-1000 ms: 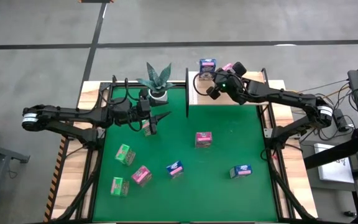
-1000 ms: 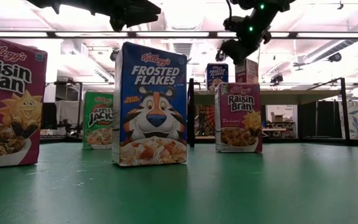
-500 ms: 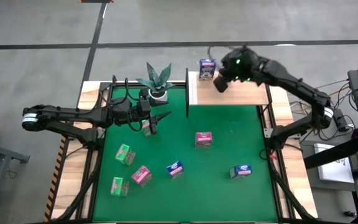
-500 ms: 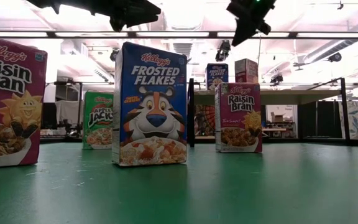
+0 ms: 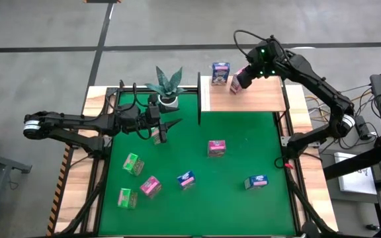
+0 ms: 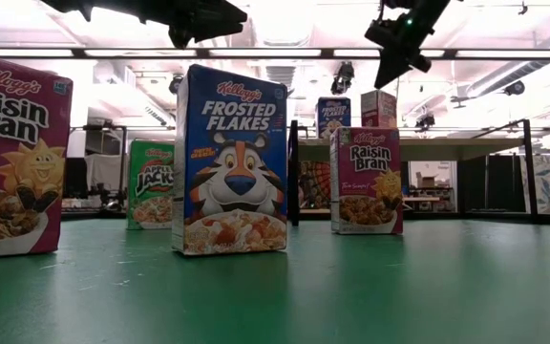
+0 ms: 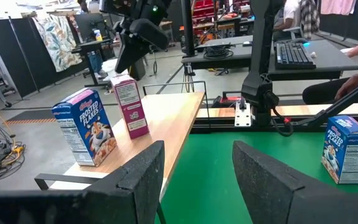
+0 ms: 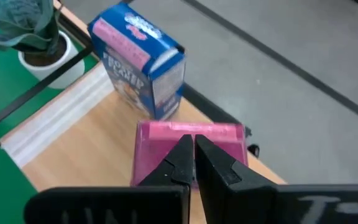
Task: Stack cereal on shelf
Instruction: Put the top left pink cereal box on the shelf
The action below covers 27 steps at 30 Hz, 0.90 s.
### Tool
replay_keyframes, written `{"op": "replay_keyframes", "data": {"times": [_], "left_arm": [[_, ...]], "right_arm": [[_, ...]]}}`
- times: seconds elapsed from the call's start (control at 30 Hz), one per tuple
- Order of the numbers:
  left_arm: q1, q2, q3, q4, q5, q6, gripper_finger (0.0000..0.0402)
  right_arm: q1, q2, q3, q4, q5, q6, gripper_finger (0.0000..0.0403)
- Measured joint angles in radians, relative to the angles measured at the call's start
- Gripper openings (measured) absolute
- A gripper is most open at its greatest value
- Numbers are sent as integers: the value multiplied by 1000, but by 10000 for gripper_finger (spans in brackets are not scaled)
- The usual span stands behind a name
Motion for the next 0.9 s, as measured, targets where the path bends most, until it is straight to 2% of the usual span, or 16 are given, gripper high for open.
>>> {"op": "replay_keyframes", "data": {"times": [0.17, 0.33, 0.6, 0.9], "left_arm": [[0, 0, 0, 0, 0, 0, 173], [0, 0, 0, -3, 0, 0, 173], [0, 0, 0, -7, 0, 2, 173], [0, 0, 0, -7, 0, 3, 173]], "right_arm": [[0, 20, -10, 22, 7, -14, 9], [0, 45, -11, 27, 123, 5, 9], [0, 30, -11, 5, 208, 88, 9], [2, 11, -5, 1, 208, 116, 9]]}}
